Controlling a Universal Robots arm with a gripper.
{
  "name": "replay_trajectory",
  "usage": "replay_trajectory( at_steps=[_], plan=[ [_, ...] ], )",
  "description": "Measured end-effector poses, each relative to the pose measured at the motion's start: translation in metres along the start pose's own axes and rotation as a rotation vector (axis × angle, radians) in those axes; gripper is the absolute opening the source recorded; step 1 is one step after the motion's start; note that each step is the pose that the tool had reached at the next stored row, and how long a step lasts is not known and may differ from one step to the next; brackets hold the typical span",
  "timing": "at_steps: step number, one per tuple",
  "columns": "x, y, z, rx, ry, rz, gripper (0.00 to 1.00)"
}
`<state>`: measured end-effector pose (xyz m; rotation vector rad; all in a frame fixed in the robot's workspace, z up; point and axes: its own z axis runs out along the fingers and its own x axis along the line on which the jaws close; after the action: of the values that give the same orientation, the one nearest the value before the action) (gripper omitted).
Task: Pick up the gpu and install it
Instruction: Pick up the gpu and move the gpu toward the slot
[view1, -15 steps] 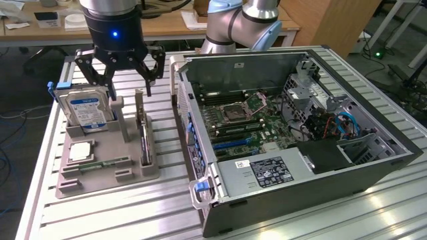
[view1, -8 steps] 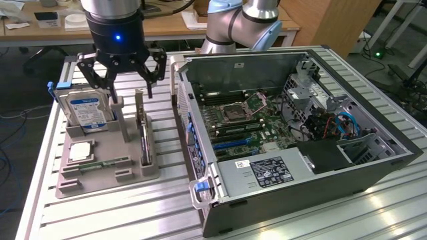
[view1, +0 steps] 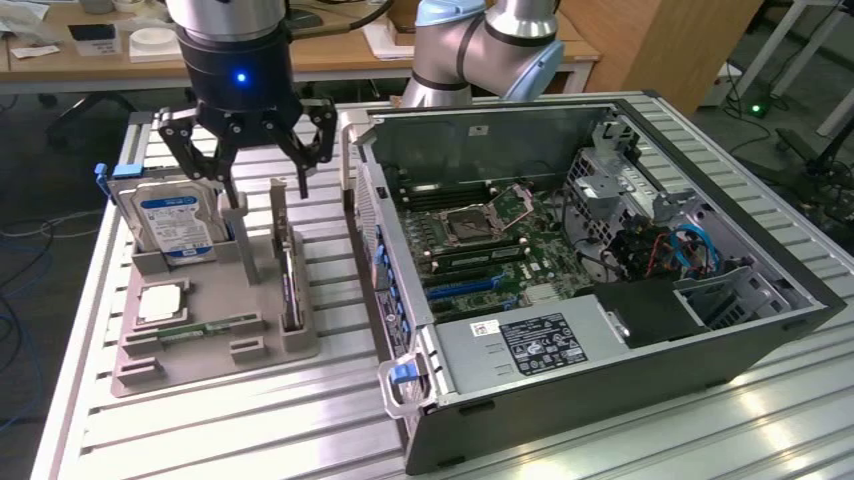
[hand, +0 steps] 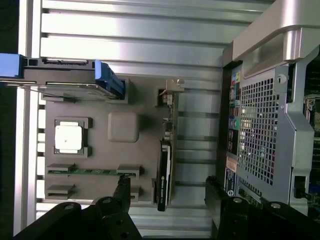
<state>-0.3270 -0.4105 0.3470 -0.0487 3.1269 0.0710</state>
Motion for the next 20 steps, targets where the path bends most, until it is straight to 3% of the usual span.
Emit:
replay_trajectory(
  at_steps=[20],
  plan=[
    [-0.008,-0.0011,0.0164,-0.0001,0.0001,0.000,0.71]
  ],
)
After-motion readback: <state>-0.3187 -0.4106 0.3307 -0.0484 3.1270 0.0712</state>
